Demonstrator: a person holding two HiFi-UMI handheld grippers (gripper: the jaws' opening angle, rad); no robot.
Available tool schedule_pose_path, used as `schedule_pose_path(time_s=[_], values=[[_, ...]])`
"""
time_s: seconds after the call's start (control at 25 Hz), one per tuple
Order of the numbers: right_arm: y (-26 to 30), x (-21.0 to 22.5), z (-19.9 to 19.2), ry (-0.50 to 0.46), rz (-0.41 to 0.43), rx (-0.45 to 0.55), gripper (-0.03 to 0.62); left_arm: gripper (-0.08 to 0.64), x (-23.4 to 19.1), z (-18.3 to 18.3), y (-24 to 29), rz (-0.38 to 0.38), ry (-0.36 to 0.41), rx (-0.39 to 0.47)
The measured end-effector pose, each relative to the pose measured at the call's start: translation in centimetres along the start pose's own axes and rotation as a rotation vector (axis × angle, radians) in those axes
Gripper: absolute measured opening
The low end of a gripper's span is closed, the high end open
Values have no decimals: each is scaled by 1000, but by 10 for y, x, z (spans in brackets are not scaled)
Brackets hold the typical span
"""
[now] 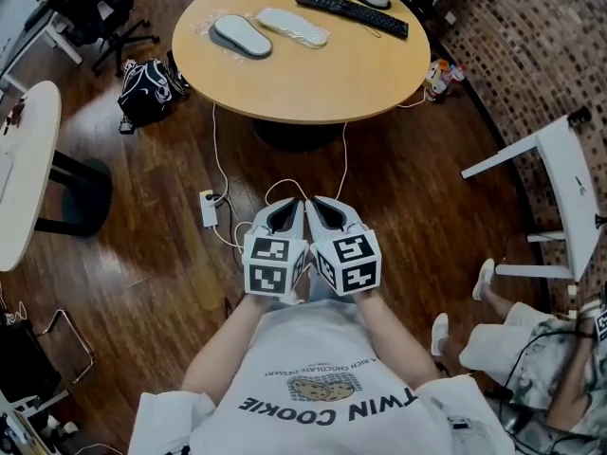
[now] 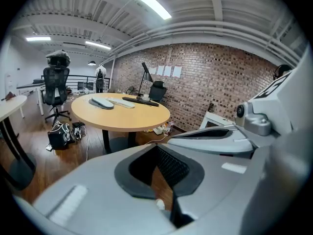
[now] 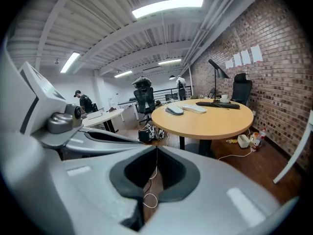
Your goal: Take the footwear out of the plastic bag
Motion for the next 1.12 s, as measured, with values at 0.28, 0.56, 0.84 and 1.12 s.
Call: schedule_pose_path(time_s=[0.28, 0.56, 0.84, 1.12], values=[[56, 60, 20, 22, 19, 14, 3, 2, -19, 26, 75, 19, 14, -22], [111, 143, 67, 29, 56, 17, 3, 2, -31, 76, 163, 58, 6, -38], [148, 205, 100, 56, 89, 35, 3, 2, -31, 115, 234, 77, 30, -61], [172, 240, 115, 66, 94, 49, 3, 2, -45, 140, 270, 98, 53, -51]])
Point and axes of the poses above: the fingertips, and each gripper's own axes: y forward along the fingers, x to its right, z out of its top, the point moved 7 cm from there along -y, backward along the fingers, and after that the axes turned 8 degrees about x, right-handed, at the moved point
